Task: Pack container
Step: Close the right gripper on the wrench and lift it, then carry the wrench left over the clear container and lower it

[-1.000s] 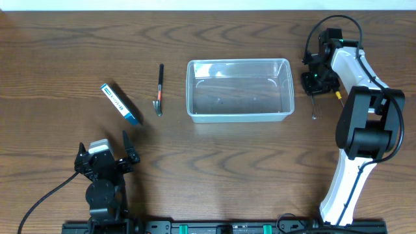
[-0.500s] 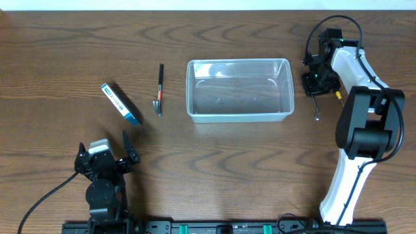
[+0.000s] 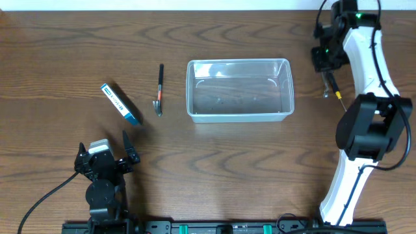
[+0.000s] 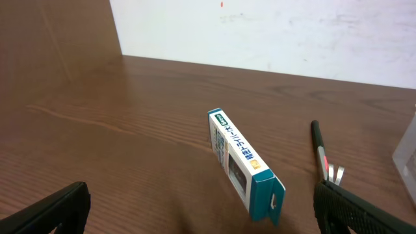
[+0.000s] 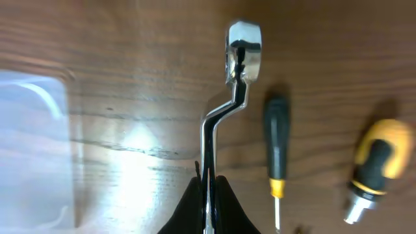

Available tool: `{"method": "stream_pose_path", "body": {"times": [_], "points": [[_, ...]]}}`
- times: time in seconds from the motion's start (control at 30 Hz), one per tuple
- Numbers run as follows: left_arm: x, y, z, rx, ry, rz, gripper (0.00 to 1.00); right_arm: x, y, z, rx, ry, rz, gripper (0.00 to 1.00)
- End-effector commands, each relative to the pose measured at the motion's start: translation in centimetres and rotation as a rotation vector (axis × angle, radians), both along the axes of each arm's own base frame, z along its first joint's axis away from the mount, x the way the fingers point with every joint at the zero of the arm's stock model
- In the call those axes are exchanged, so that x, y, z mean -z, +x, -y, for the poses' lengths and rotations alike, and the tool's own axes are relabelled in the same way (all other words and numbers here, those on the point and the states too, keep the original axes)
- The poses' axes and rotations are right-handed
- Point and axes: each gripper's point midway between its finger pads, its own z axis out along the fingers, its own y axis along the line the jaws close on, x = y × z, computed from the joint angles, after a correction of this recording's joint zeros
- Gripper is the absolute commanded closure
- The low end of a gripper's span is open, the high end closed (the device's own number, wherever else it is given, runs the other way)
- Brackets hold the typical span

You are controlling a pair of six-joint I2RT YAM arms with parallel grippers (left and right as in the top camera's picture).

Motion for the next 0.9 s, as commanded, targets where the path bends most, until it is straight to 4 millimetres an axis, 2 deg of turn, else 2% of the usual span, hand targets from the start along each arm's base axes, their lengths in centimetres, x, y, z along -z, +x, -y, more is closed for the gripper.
{"method": "stream_pose_path", "body": {"times": [0.0,0.13,0.23,0.3,0.47,0.5,0.63,0.77,0.87], "points": [[1.4,0.0,0.1,0.004,0.011,-0.036,0.02,-6.4,0.9,-1.7,-0.038,-0.018,0.145,0.99],[1.4,0.0,0.1,0.004,0.011,-0.036,0.02,-9.8,0.4,-4.6,-0.139,-0.021,0.211,0.99],[1.4,0.0,0.1,0.004,0.011,-0.036,0.02,-12.2,-0.6,-7.7,-0.228,-0.023,0.256,0.99],[1.4,0.0,0.1,0.004,0.011,-0.036,0.02,-13.7,-1.5,-10.0,-0.303,-0.02,0.279,0.99],[1.4,0.0,0.1,0.004,0.011,-0.036,0.02,-16.5,-4.3,-17.3,-0.582,0.054,0.333,0.99],[1.4,0.0,0.1,0.004,0.011,-0.036,0.02,-16.7,-5.1,-18.8,-0.651,0.06,0.334,0.99],[1.4,0.0,0.1,0.004,0.011,-0.036,0.02,-15.9,-7.4,-22.4,-0.832,0.045,0.29,0.99],[1.4,0.0,0.1,0.004,0.011,-0.036,0.02,-14.4,-9.0,-24.9,-0.954,0.037,0.242,0.99],[1.4,0.0,0.1,0.004,0.011,-0.036,0.02,-13.0,-9.3,-26.2,-1.019,0.03,0.207,0.99]]}}
